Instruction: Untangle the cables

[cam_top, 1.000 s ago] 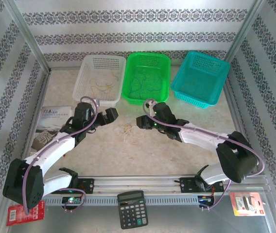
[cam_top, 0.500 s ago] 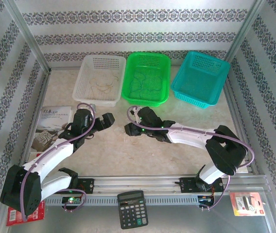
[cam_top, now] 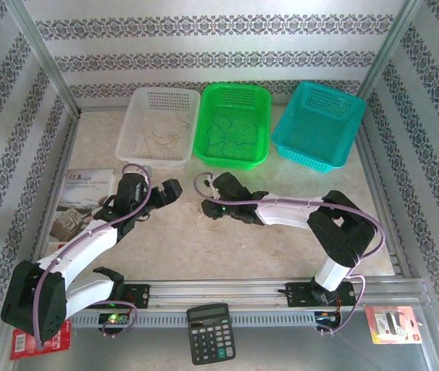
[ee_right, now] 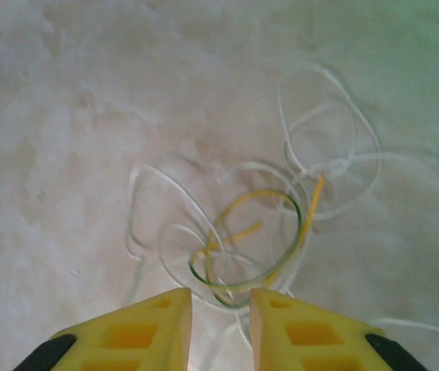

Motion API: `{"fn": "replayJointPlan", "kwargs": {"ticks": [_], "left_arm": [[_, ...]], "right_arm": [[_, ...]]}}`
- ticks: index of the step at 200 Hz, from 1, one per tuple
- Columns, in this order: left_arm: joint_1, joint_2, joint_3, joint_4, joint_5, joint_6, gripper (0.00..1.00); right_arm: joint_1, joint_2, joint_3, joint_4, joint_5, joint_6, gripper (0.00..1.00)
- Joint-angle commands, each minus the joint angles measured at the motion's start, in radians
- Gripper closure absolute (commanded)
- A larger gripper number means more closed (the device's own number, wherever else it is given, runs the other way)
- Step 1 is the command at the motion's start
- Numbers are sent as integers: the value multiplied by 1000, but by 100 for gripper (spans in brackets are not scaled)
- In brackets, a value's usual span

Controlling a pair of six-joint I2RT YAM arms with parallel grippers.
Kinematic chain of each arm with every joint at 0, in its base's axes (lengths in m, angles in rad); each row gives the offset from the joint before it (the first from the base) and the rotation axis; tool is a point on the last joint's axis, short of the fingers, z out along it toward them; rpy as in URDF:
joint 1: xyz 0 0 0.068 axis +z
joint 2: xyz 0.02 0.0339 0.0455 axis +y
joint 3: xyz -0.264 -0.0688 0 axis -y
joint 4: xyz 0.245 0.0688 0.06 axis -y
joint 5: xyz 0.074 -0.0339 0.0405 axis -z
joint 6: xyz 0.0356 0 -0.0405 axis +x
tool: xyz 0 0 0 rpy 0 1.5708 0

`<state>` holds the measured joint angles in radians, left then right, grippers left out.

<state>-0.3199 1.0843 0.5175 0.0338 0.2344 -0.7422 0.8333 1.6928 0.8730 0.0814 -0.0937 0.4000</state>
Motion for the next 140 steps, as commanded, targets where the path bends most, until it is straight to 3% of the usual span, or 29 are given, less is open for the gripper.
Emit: {"fn": "replayJointPlan", "kwargs": {"ticks": [1, 59, 95, 117, 140], "left_arm": [[-7, 5, 37, -5, 9, -8, 0], [-8, 3, 27, 15, 20, -20, 0], [-8, 1, 30, 14, 22, -20, 0], [-8, -1, 26, 13, 15, -21, 0], [-8, -6, 19, 11, 10, -25, 0]], "right_arm": [[-2, -49, -91, 12, 17, 19, 75], [-2, -193, -206, 5, 37, 47, 71], [-10, -261, -140, -56, 58, 12, 62], [-27, -234, -68, -94, 79, -14, 53], [-36, -174, 7, -119, 116, -31, 50]]}}
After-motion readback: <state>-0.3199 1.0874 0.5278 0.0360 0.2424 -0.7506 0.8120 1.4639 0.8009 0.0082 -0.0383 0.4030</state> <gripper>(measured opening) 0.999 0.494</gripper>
